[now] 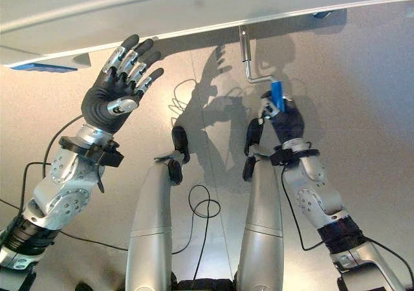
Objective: Raise the hospital bed
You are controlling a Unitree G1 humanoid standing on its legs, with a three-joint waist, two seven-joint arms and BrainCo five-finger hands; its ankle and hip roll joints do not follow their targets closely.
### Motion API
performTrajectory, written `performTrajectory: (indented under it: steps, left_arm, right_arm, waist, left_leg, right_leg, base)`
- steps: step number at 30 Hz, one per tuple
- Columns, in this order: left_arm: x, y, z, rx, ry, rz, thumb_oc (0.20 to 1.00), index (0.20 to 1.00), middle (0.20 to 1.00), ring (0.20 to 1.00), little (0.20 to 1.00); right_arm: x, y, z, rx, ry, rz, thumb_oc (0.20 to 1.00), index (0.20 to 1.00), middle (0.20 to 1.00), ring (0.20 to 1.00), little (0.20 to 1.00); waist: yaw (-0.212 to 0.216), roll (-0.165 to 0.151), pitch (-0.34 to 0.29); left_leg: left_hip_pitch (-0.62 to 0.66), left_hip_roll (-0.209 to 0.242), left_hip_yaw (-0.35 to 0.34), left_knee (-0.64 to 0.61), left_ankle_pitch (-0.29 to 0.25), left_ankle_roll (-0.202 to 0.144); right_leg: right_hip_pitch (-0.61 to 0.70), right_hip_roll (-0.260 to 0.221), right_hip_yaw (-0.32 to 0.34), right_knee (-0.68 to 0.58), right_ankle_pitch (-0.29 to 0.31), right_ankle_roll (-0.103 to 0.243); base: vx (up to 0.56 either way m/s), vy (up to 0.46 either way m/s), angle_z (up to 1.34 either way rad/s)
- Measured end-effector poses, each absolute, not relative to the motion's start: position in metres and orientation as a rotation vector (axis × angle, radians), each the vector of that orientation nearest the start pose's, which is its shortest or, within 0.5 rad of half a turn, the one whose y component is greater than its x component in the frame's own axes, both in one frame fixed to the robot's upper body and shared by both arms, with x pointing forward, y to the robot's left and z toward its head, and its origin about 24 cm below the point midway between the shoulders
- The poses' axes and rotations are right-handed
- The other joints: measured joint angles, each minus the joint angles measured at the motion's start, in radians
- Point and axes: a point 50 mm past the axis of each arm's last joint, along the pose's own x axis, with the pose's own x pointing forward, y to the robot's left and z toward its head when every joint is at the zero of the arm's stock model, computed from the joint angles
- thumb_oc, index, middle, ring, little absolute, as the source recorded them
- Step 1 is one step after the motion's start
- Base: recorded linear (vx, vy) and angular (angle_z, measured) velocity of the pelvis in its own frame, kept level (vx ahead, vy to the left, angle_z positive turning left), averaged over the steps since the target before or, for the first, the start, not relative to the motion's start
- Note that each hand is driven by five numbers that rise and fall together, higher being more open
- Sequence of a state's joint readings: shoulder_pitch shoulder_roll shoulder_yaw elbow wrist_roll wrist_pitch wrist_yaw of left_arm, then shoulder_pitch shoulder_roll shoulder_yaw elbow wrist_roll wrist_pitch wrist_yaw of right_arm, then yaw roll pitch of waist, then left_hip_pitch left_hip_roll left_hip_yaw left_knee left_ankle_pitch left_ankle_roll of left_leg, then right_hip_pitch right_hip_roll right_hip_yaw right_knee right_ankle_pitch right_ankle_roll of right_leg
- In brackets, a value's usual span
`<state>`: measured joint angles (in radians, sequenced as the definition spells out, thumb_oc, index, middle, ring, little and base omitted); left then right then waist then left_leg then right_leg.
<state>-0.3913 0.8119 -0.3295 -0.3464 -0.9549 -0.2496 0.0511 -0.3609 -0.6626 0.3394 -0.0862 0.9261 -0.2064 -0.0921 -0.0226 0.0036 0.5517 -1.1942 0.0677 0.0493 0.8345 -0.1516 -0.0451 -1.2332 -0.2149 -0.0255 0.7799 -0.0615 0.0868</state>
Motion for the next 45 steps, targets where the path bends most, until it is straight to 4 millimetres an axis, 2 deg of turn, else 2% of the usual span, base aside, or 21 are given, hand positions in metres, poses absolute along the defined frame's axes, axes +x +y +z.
performTrajectory:
  steps: [8, 15, 24, 27, 31, 34, 38, 42, 45]
  left_arm:
    - [0.263, 0.161, 0.223, -0.156, -0.550, -0.536, 1.000, 1.000, 1.000, 1.000, 1.000]
    - [0.263, 0.162, 0.222, -0.157, -0.547, -0.532, 1.000, 1.000, 1.000, 1.000, 1.000]
    - [0.262, 0.153, 0.220, -0.143, -0.536, -0.562, 1.000, 1.000, 1.000, 1.000, 1.000]
    - [0.262, 0.152, 0.220, -0.124, -0.543, -0.563, 1.000, 1.000, 1.000, 1.000, 1.000]
    - [0.262, 0.150, 0.218, -0.134, -0.539, -0.570, 1.000, 1.000, 1.000, 1.000, 1.000]
    - [0.261, 0.145, 0.216, -0.153, -0.534, -0.586, 1.000, 1.000, 1.000, 1.000, 1.000]
    - [0.261, 0.143, 0.212, -0.160, -0.519, -0.592, 1.000, 1.000, 1.000, 1.000, 1.000]
    - [0.260, 0.141, 0.212, -0.165, -0.519, -0.599, 1.000, 1.000, 1.000, 1.000, 1.000]
    - [0.260, 0.137, 0.209, -0.179, -0.505, -0.616, 1.000, 1.000, 1.000, 1.000, 1.000]
  right_arm:
    - [0.296, -0.153, 0.162, 0.266, -0.269, 0.439, 0.200, 0.200, 0.200, 0.200, 0.200]
    - [0.298, -0.150, 0.162, 0.242, -0.246, 0.461, 0.200, 0.200, 0.200, 0.200, 0.200]
    - [0.306, -0.128, 0.158, 0.182, -0.182, 0.527, 0.200, 0.200, 0.200, 0.200, 0.200]
    - [0.314, -0.121, 0.156, 0.137, -0.158, 0.535, 0.200, 0.200, 0.200, 0.200, 0.200]
    - [0.333, -0.108, 0.147, 0.038, -0.122, 0.515, 0.200, 0.200, 0.200, 0.200, 0.200]
    - [0.345, -0.106, 0.142, -0.016, -0.099, 0.475, 0.200, 0.200, 0.200, 0.200, 0.200]
    - [0.356, -0.103, 0.136, -0.073, -0.082, 0.439, 0.200, 0.200, 0.200, 0.200, 0.200]
    - [0.377, -0.105, 0.124, -0.198, -0.023, 0.349, 0.200, 0.200, 0.200, 0.200, 0.200]
    - [0.384, -0.105, 0.124, -0.258, -0.001, 0.321, 0.200, 0.200, 0.200, 0.200, 0.200]
  waist:
    - [0.012, -0.001, 0.000]
    - [0.013, -0.001, 0.000]
    - [0.017, -0.001, 0.000]
    - [0.022, 0.000, 0.000]
    - [0.052, 0.002, 0.000]
    - [0.073, 0.002, 0.000]
    - [0.078, 0.003, 0.000]
    - [0.095, 0.005, -0.001]
    - [0.099, 0.006, 0.000]
  left_leg:
    - [-0.001, -0.001, -0.009, 0.010, 0.000, 0.000]
    - [-0.001, -0.002, -0.017, 0.015, 0.000, 0.000]
    - [0.007, -0.002, -0.019, 0.021, 0.001, -0.001]
    - [0.014, -0.001, -0.020, 0.022, 0.002, -0.003]
    - [0.016, 0.000, -0.026, 0.032, 0.003, -0.010]
    - [0.016, -0.002, -0.028, 0.037, 0.003, -0.014]
    - [0.016, -0.003, -0.029, 0.046, 0.001, -0.011]
    - [0.017, -0.002, -0.032, 0.049, 0.004, -0.015]
    - [0.016, -0.003, -0.031, 0.049, 0.004, -0.015]
  right_leg:
    - [0.011, -0.002, -0.012, 0.001, 0.001, -0.002]
    - [0.018, -0.002, -0.016, 0.002, 0.004, -0.005]
    - [0.024, -0.003, -0.019, 0.018, 0.005, -0.010]
    - [0.029, -0.003, -0.017, 0.022, 0.004, -0.011]
    - [0.028, -0.004, -0.018, 0.042, -0.006, -0.023]
    - [0.025, -0.007, -0.019, 0.050, -0.015, -0.023]
    - [0.026, -0.010, -0.018, 0.057, -0.015, -0.023]
    - [0.027, -0.010, -0.019, 0.061, -0.015, -0.025]
    - [0.027, -0.012, -0.019, 0.060, -0.015, -0.024]
  base:
    - [0.00, 0.014, 0.00]
    - [0.00, 0.004, 0.00]
    - [0.00, 0.013, 0.00]
    - [0.00, 0.010, 0.00]
    - [0.00, 0.006, 0.01]
    - [0.01, 0.024, 0.05]
    - [0.00, 0.000, 0.00]
    - [0.00, 0.000, 0.00]
    - [0.00, 0.000, 0.00]
